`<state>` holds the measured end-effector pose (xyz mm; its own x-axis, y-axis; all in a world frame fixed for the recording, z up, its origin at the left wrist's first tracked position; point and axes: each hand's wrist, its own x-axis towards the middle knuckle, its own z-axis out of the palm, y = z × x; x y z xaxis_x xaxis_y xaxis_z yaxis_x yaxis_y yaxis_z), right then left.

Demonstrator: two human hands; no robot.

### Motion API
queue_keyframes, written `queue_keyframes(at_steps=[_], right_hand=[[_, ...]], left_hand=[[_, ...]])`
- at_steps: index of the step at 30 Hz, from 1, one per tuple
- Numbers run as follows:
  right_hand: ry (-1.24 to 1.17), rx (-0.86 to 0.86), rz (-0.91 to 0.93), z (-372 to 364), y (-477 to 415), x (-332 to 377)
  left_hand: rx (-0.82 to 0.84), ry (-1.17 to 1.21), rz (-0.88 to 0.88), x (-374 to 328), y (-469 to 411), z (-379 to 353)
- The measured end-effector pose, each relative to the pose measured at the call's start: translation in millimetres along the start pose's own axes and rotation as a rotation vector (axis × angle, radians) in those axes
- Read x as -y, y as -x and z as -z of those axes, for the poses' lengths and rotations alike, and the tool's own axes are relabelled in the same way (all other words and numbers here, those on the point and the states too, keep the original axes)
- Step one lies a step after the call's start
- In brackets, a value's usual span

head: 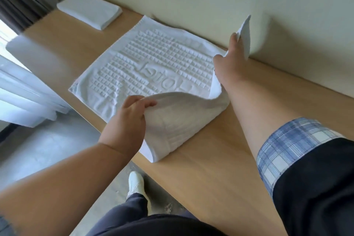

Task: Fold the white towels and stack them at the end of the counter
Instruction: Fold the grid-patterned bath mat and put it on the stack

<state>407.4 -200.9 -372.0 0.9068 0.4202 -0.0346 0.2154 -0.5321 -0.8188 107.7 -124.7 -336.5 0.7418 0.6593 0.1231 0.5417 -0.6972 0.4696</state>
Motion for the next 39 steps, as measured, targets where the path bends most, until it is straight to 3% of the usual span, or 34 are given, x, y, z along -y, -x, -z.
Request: queue_keyframes(at_steps=[10, 19, 22, 29, 36, 37, 39], right_hand=[[-0.029, -0.122, 0.085, -131.9, -37.7, 118.5], [0.051, -0.207, 0.079, -277.8, -104.9, 224.3], [0.165, -0.138, 0.055, -331.5, -129.1, 233.8], [0.360, 0.118, -0.041, -412.3, -155.8, 210.0], [0.306, 0.164, 0.049, -412.0, -148.2, 192.2], [0.316, 0.179, 0.100, -409.4, -144.9, 189.7], [0.343, 0.201, 0.191, -403.0, -137.3, 182.1]], left_hand=[[-0.149, 0.157, 0.125, 142.3, -43.6, 39.3], [-0.174, 0.279, 0.191, 262.7, -127.1, 72.1], [-0.119, 0.295, 0.273, 303.5, -148.8, 71.3], [0.182, 0.228, 0.517, 376.1, -175.4, 47.0], [0.249, 0.004, 0.461, 379.6, -181.2, 43.9], [0.237, -0.014, 0.414, 375.0, -179.5, 45.6], [0.204, -0.078, 0.124, 362.6, -175.2, 45.2]])
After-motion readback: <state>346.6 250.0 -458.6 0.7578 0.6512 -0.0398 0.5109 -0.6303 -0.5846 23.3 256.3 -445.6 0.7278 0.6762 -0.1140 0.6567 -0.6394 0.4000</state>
